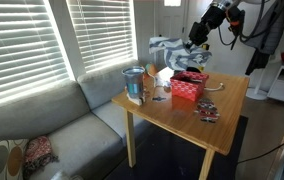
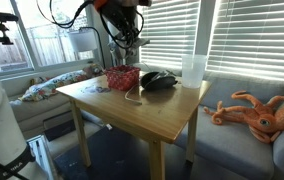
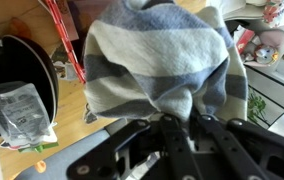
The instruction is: Put the towel in the red basket
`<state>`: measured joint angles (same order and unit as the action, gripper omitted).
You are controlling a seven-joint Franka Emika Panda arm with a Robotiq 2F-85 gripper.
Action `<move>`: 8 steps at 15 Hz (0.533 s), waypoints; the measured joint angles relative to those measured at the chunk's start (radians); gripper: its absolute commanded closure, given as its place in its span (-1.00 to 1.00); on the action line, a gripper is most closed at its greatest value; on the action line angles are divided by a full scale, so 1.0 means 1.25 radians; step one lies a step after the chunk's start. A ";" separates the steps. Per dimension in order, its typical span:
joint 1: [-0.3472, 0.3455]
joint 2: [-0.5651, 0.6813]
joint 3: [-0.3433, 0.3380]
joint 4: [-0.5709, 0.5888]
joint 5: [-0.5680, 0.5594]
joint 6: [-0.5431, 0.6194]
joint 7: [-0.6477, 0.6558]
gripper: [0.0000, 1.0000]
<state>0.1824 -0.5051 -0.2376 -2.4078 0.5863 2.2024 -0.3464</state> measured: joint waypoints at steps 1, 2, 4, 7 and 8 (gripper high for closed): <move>-0.002 0.014 0.000 0.000 0.000 -0.004 0.000 0.71; -0.004 0.028 0.000 0.000 0.000 -0.013 0.000 0.19; -0.007 0.050 0.002 0.000 0.000 -0.029 -0.001 0.04; -0.026 0.068 0.017 0.001 -0.010 -0.041 0.002 -0.36; -0.040 0.068 0.028 0.003 -0.021 -0.041 0.009 -0.49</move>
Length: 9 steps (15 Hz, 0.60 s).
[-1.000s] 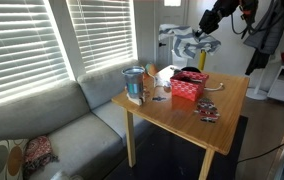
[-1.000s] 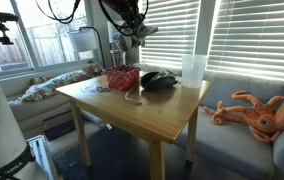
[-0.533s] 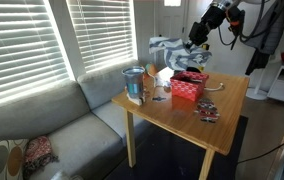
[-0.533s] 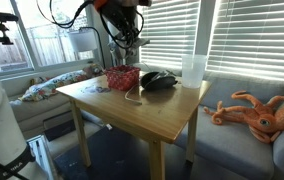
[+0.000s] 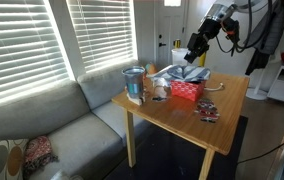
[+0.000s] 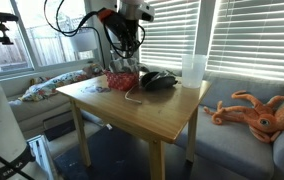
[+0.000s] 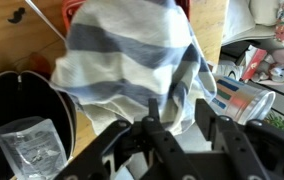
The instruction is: Put the towel in the red basket
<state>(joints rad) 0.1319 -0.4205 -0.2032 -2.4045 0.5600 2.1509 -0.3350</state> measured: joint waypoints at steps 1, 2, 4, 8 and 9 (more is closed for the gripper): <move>-0.015 -0.002 0.010 0.002 -0.019 -0.002 0.012 -0.65; -0.030 -0.007 0.019 0.006 -0.046 -0.009 0.023 -0.77; -0.061 -0.024 0.031 0.015 -0.111 -0.025 0.047 -0.98; -0.135 -0.061 0.043 0.021 -0.255 -0.036 0.105 -1.00; -0.152 -0.066 0.042 0.021 -0.280 -0.044 0.115 -1.00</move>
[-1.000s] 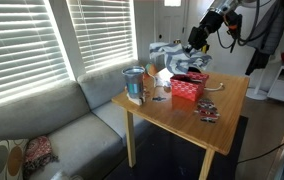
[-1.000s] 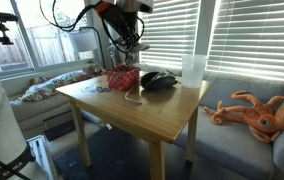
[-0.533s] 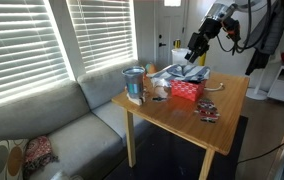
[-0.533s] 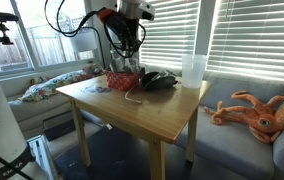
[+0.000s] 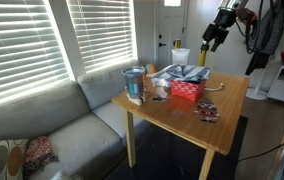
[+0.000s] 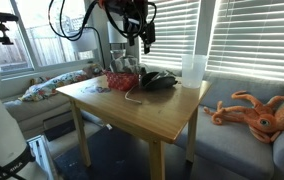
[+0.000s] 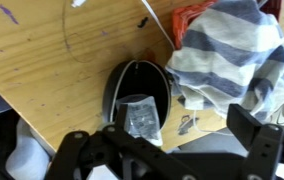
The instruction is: Put the towel in the red basket
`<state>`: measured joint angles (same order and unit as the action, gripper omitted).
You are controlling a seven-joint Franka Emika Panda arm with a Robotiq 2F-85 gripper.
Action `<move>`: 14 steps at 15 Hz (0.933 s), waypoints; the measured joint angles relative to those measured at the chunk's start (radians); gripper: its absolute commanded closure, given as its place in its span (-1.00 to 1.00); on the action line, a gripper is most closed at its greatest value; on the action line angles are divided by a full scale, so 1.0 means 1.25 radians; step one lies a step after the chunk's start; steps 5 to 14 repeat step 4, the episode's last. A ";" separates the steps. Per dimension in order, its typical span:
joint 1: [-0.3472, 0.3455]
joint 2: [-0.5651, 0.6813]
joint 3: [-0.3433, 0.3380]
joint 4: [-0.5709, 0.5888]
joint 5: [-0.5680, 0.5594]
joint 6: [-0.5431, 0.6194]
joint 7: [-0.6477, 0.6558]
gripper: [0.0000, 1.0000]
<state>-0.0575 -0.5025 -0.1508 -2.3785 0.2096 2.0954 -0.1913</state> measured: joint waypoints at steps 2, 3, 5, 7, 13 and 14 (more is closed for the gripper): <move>-0.020 0.000 -0.005 -0.001 -0.020 -0.011 0.004 -1.00; -0.020 0.001 -0.006 -0.001 -0.020 -0.011 0.003 -1.00; -0.018 0.001 -0.006 -0.001 -0.020 -0.011 0.003 -1.00; -0.018 0.001 -0.006 -0.001 -0.020 -0.011 0.003 -1.00; -0.018 0.001 -0.006 -0.001 -0.020 -0.011 0.003 -1.00; -0.018 0.001 -0.006 -0.001 -0.020 -0.011 0.003 -1.00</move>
